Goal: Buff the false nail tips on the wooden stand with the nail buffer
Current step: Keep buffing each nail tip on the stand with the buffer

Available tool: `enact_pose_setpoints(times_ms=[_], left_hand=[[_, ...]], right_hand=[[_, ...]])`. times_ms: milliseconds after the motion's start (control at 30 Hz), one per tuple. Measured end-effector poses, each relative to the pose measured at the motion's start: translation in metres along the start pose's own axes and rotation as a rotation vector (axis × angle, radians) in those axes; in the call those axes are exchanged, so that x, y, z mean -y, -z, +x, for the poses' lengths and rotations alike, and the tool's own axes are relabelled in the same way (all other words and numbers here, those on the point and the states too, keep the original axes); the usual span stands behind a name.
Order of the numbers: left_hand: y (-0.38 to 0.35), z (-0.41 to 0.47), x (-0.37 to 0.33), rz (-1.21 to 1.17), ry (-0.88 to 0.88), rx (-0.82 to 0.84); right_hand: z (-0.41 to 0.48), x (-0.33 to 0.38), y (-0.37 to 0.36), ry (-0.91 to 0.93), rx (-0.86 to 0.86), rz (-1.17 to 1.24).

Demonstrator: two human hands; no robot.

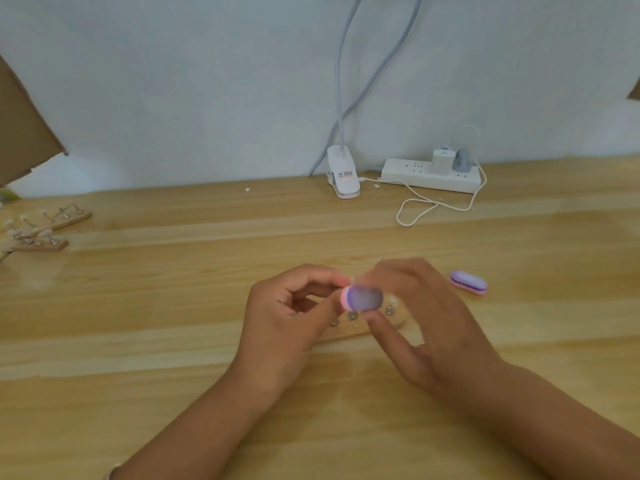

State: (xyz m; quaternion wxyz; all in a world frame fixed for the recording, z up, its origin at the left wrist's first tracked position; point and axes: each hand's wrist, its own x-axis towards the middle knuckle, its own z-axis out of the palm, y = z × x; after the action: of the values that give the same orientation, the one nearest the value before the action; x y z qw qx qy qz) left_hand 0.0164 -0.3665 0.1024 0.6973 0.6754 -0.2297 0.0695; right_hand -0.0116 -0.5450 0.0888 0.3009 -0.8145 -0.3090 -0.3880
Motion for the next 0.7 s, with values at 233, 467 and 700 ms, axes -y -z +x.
enact_pose_setpoints(times_ms=[233,467,700], left_hand=[[0.004,0.004,0.002,-0.010,0.080,-0.028],[0.000,0.000,-0.004,-0.019,0.113,0.057],[0.000,0.001,-0.006,-0.066,0.190,0.022]], right_hand=[[0.007,-0.018,0.006,-0.152,0.010,-0.080],[0.001,-0.016,0.003,0.051,0.070,-0.100],[0.002,-0.014,0.010,-0.071,-0.049,-0.038]])
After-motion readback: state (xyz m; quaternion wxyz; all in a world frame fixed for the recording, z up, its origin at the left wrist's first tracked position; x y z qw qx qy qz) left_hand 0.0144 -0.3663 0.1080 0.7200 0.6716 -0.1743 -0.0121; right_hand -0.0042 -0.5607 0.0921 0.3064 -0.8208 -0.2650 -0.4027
